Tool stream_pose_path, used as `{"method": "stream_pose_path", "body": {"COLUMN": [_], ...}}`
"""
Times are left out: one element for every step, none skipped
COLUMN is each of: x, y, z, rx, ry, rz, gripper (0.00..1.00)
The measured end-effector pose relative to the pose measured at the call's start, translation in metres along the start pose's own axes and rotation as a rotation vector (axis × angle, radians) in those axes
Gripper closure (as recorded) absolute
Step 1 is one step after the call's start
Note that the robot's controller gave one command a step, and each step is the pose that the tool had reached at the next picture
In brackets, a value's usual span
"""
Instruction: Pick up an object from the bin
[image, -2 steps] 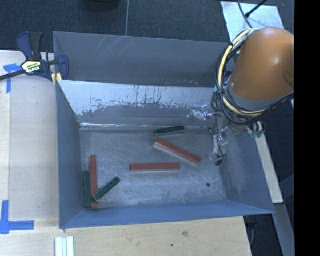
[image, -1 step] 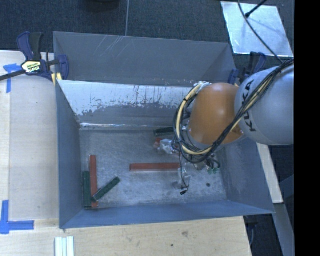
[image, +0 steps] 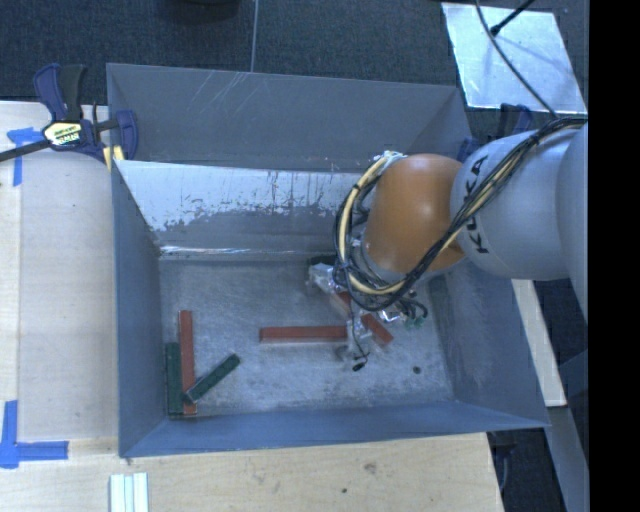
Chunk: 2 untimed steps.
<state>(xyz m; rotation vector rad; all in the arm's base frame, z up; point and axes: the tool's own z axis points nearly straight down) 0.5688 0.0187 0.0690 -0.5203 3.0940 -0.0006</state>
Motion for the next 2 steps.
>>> {"method": "stream_pose_path", "body": {"x": [0.0,0.008], "y": [0.0,0.026], "z": [-0.002,-0.147], "rx": [0.0,0.002], "ry": [-0.002,-0.007], "rz": [0.0,-0.071], "gripper": [1.0,1.0]}}
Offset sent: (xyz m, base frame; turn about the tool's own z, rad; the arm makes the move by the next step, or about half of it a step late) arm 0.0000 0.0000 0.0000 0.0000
